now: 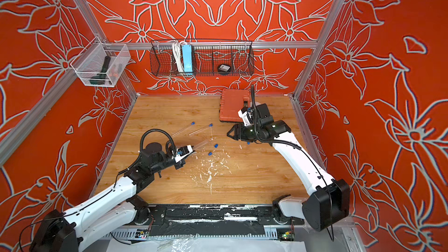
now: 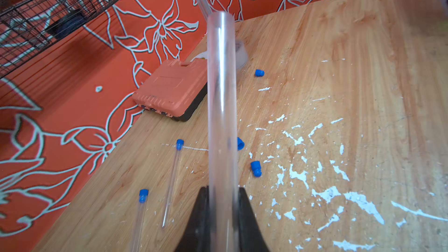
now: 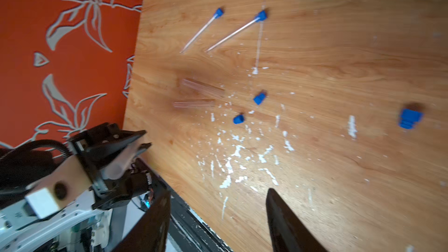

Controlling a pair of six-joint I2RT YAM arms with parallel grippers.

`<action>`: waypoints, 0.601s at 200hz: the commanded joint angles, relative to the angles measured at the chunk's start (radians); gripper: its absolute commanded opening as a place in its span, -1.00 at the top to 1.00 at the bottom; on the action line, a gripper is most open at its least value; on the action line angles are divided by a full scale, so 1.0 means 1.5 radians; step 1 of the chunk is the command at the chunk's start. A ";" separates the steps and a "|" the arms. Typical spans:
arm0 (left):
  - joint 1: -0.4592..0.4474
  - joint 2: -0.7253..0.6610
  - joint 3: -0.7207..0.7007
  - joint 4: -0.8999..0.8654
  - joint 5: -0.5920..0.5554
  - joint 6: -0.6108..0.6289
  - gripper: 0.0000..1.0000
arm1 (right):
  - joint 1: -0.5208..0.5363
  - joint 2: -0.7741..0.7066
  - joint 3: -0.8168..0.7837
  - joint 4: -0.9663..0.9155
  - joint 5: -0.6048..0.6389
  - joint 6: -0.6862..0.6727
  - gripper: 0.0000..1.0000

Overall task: Insert stoppers into test tubes
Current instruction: Pick up the test tube at the center of the board, then pick up the stopper from the center of the board.

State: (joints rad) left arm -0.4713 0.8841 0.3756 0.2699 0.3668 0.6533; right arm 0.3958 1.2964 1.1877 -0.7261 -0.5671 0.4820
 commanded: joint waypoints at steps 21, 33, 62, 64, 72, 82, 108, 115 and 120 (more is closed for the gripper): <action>-0.001 -0.017 -0.016 0.017 -0.077 -0.028 1.00 | -0.015 0.009 -0.005 -0.041 0.050 -0.064 -0.24; -0.001 -0.017 -0.015 0.019 -0.089 -0.032 1.00 | -0.016 0.017 -0.004 -0.044 0.065 -0.077 -0.23; 0.002 -0.020 -0.016 0.019 -0.115 -0.043 1.00 | -0.016 0.030 -0.002 -0.053 0.129 -0.128 -0.22; 0.003 -0.020 -0.015 0.020 -0.116 -0.044 1.00 | -0.016 0.031 -0.002 -0.054 0.132 -0.133 -0.22; 0.004 -0.021 -0.017 0.021 -0.119 -0.049 1.00 | -0.016 0.036 0.000 -0.056 0.147 -0.149 -0.22; 0.006 -0.022 -0.018 0.023 -0.123 -0.053 1.00 | -0.016 0.043 0.004 -0.059 0.162 -0.166 -0.22; 0.010 -0.026 -0.018 0.018 -0.134 -0.059 1.00 | -0.017 0.056 0.015 -0.067 0.194 -0.223 -0.22; 0.011 -0.028 -0.018 0.016 -0.139 -0.059 1.00 | -0.017 0.056 0.016 -0.065 0.203 -0.243 -0.22; 0.012 -0.030 -0.019 0.015 -0.140 -0.060 1.00 | -0.016 0.056 0.017 -0.062 0.210 -0.257 -0.22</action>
State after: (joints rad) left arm -0.4618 0.8597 0.3603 0.2718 0.1837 0.5858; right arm 0.3771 1.3724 1.1858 -0.7929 -0.3389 0.2352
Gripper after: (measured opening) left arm 0.120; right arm 0.611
